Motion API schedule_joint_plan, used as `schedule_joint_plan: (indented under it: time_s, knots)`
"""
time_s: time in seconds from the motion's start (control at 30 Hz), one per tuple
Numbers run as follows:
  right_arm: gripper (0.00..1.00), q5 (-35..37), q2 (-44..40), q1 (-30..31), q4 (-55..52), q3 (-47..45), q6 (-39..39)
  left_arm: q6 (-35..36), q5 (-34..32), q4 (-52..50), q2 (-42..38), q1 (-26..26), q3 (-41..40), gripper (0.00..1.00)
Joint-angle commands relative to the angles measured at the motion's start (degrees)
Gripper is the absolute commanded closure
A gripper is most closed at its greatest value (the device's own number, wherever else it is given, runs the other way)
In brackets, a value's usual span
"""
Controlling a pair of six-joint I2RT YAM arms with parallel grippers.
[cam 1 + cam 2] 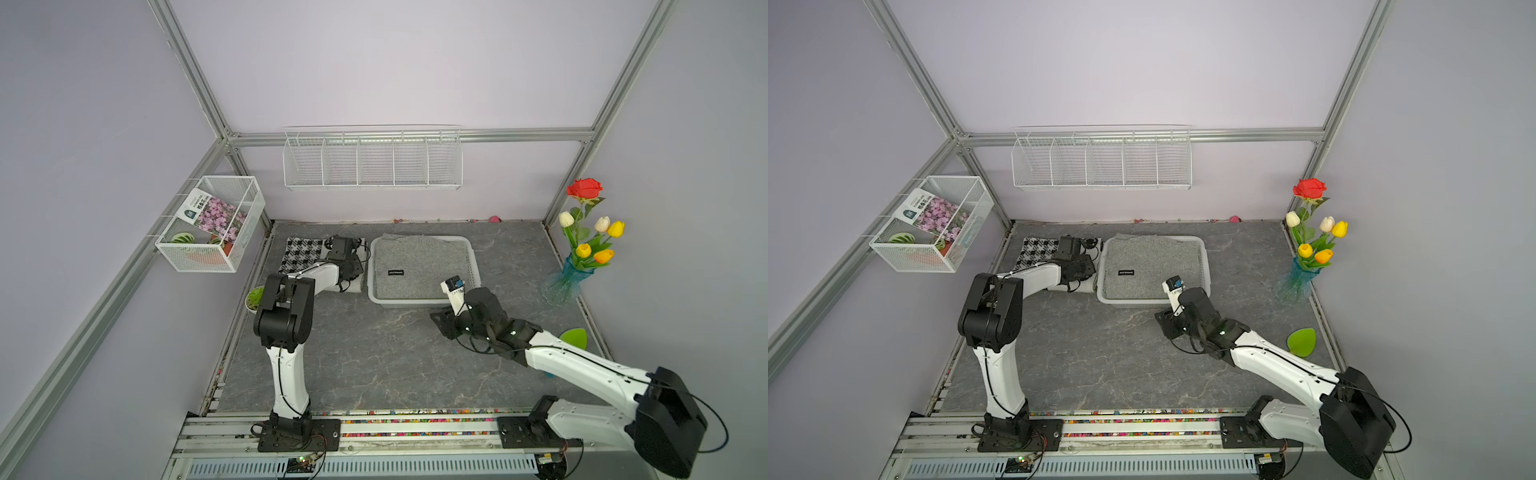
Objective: Put the folded scarf in the basket
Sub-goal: Move the scarf to the center of the board, then adjust the basket at the center of the board.
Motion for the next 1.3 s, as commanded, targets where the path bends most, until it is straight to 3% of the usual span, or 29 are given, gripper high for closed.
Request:
schedule_joint_plan:
  time_s: [0.0,0.13,0.47,0.7,1.0,1.13,1.27]
  knots:
    - [0.5,-0.14,4.63,3.62,2.16,3.03,-2.65,-2.97,8.75,-2.08,-1.01,-0.36,-4.38,0.5]
    - [0.5,1.41,10.64,6.4,1.4,6.15,-4.04,-2.53,9.0,-0.71,-4.97,-1.46,-10.05,0.51]
    - [0.5,9.09,19.96,6.59,-0.3,11.24,-6.1,-4.19,9.71,-1.49,-11.69,-8.54,-17.92,0.5]
    - [0.5,11.29,25.88,6.54,-3.68,15.03,-7.84,-4.76,13.66,1.64,-21.83,-8.73,-29.34,0.5]
    - [0.5,12.06,29.79,6.36,-1.96,18.44,-8.36,-7.21,14.83,5.24,-27.32,-12.71,-38.45,0.5]
    - [0.5,10.77,32.1,6.34,-3.47,22.41,-8.36,-8.52,12.9,4.75,-32.59,-17.33,-42.48,0.5]
    - [0.5,7.69,33.57,4.75,-3.67,24.59,-5.74,-9.04,12.95,4.63,-39.98,-18.04,-48.61,0.5]
